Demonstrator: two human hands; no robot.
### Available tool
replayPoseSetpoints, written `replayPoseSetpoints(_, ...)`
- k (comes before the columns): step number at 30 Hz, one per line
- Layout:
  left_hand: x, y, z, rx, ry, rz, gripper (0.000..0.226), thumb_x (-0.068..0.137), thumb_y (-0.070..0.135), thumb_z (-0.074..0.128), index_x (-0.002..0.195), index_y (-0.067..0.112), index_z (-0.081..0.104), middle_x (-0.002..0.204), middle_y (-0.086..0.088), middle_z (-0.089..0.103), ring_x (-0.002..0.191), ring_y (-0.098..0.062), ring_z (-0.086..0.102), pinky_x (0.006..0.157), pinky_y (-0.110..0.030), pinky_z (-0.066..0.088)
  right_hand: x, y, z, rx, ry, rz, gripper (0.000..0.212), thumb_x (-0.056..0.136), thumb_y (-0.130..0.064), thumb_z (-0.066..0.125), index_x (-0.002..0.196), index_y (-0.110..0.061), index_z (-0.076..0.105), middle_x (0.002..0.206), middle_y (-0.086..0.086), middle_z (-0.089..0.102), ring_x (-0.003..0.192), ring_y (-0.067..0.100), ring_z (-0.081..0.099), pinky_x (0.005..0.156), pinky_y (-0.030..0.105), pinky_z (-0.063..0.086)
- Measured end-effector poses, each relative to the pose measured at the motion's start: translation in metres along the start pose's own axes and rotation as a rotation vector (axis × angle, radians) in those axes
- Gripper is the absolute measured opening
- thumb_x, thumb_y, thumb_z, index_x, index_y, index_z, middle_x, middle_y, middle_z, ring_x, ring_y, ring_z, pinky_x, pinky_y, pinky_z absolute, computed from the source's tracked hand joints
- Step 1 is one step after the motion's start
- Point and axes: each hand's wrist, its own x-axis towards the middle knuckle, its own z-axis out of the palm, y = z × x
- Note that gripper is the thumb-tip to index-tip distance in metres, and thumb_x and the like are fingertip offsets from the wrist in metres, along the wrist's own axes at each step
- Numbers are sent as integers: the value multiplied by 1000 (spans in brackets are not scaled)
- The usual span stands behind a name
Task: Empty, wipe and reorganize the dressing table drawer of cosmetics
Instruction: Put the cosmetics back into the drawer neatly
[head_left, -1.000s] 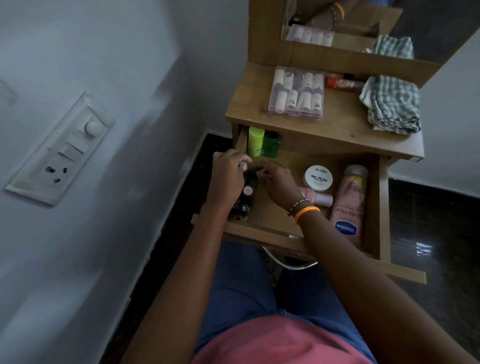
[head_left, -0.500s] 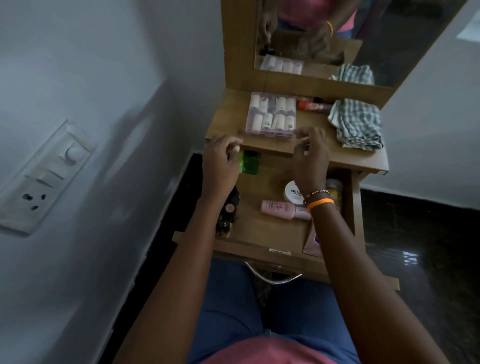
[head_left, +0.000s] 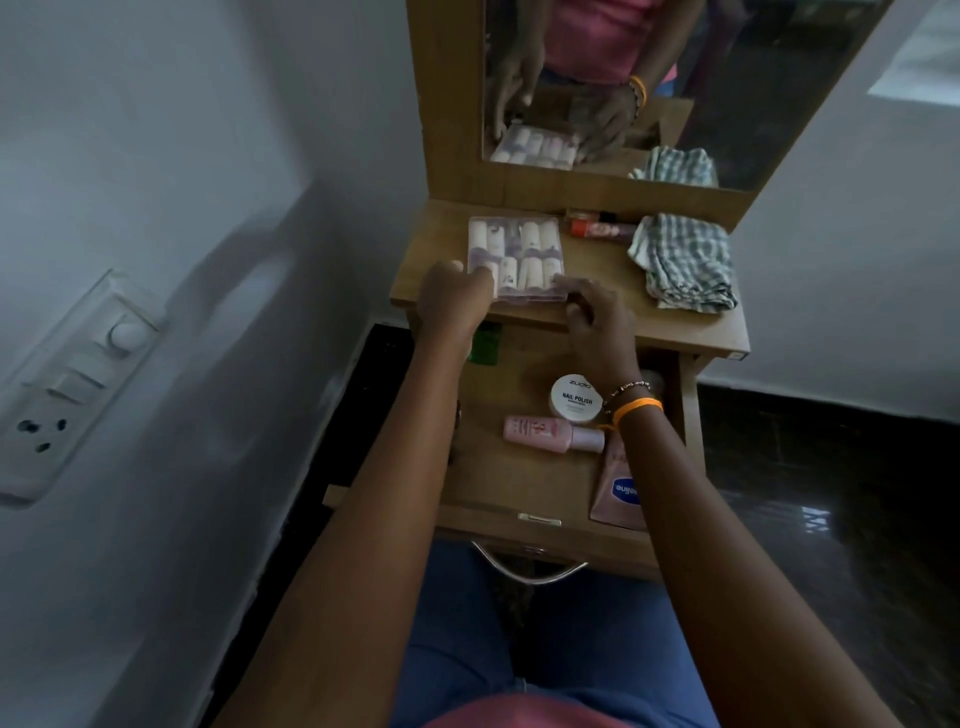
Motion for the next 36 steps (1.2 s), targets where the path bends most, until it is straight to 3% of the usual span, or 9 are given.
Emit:
replayPoseSetpoints(2,-1,2,-3,-83,-14,-54,37,95,27,48,121,3,58,116,-8,64,93,-20,60,60,-24,43,-2,1,-1,43,25,5,28,85,-3,48,105,-9,67,108,9,69,102,27,60,87,39,48)
replayPoseSetpoints(8,-10,1,-17,-287,-108,-217,18,94,8,51,110,2,57,69,0,47,58,-8,41,65,-23,41,-9,-6,-2,102,76,49,19,91,-14,49,86,-4,64,93,9,70,89,24,58,82,42,44)
replayPoseSetpoints(18,-46,5,-36,-133,-177,-33,14,94,18,51,82,16,58,66,2,50,56,-8,39,56,-22,34,-18,-18,-18,301,47,126,18,87,-25,50,84,-8,56,83,8,61,75,17,56,69,39,46)
replayPoseSetpoints(21,-65,-6,-39,-189,-258,-13,13,93,15,52,89,13,64,68,-1,52,55,-9,40,53,-21,33,-33,-23,-26,392,-3,120,11,88,-28,54,95,-20,53,109,13,55,90,13,55,75,28,50)
replayPoseSetpoints(24,-85,-17,-33,-261,-339,-60,14,94,11,52,88,13,64,74,-3,56,57,-7,41,51,-18,33,-49,-26,-42,589,-130,238,19,84,-35,53,103,-33,50,125,12,48,110,22,55,86,34,51)
replayPoseSetpoints(27,-98,-28,-26,-257,-443,-112,18,95,11,50,106,11,63,78,2,58,57,-4,43,50,-14,35,-64,-19,-60,824,-318,480,25,92,-29,48,118,-30,48,120,4,56,102,18,61,78,30,51)
replayPoseSetpoints(30,-104,-45,-19,-232,-510,-153,40,94,14,52,134,12,49,85,3,60,59,-3,46,48,-13,37,-77,-5,-72,771,-383,607,35,95,-25,45,130,-20,45,124,6,57,106,18,60,82,29,51)
replayPoseSetpoints(33,-111,-58,-15,-197,-531,-218,62,93,16,53,148,16,24,81,1,57,60,-5,45,51,-18,38,-88,5,-75,704,-437,700,25,97,-15,41,120,-12,51,97,7,65,72,9,69,61,19,56)
replayPoseSetpoints(36,-112,-64,-11,-103,-521,-252,51,95,15,47,144,12,33,72,0,51,59,-7,42,51,-20,35,-96,13,-70,647,-569,777,19,96,-10,41,111,-11,54,89,10,64,64,9,67,55,17,55)
